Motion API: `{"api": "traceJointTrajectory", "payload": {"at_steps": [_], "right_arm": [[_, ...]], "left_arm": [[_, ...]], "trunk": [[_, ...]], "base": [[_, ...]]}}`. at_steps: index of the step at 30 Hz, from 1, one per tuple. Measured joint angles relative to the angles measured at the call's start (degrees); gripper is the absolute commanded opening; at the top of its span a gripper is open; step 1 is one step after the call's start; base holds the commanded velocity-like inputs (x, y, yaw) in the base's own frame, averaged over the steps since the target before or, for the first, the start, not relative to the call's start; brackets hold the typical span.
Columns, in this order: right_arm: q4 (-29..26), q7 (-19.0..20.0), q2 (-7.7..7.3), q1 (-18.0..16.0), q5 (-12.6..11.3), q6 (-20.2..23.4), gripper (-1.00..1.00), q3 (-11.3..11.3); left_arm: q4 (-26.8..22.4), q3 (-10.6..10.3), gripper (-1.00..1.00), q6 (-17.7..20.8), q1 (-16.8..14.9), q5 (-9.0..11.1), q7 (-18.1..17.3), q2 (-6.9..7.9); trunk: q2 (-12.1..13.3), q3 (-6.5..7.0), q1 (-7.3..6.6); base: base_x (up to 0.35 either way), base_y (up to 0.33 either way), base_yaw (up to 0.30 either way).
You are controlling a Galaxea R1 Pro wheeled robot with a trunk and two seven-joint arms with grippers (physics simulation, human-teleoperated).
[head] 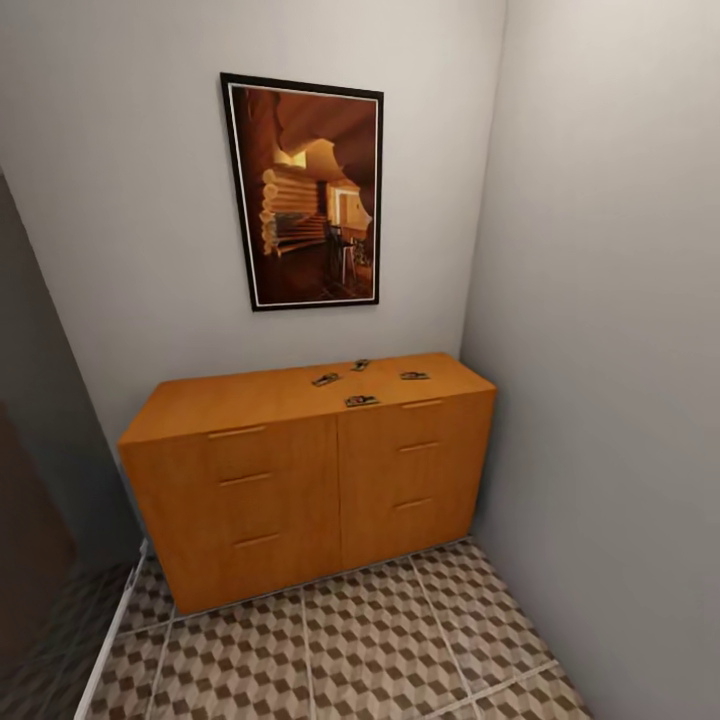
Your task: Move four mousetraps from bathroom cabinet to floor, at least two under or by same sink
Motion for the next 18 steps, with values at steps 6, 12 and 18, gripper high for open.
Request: {"api": "traceJointTrajectory", "payload": {"at_steps": [6,12,18], "right_arm": [[0.00,0.00,0.00,0.00,-0.02,0.00,1.00,-0.01],[0.00,0.00,0.00,0.00,-0.01,0.00,1.00,0.02],[0.00,0.00,0.00,0.00,0.00,0.00,1.00,0.04]], "left_arm": [[0.00,0.00,1.00,-0.02,0.00,-0.02,0.00,0.01],[-0.02,0.00,1.00,-0.03,0.00,0.01,-0.01,0.05],[-0.03,0.00,1.00,-0.03,0.00,0.01,-0.01,0.05]], "trunk": [[0.00,0.00,0.00],[0.00,0.00,0.00],[0.00,0.00,0.00]], "base": [[0.322,0.000,0.000],[0.322,0.000,0.000],[0.322,0.000,0.000]]}}
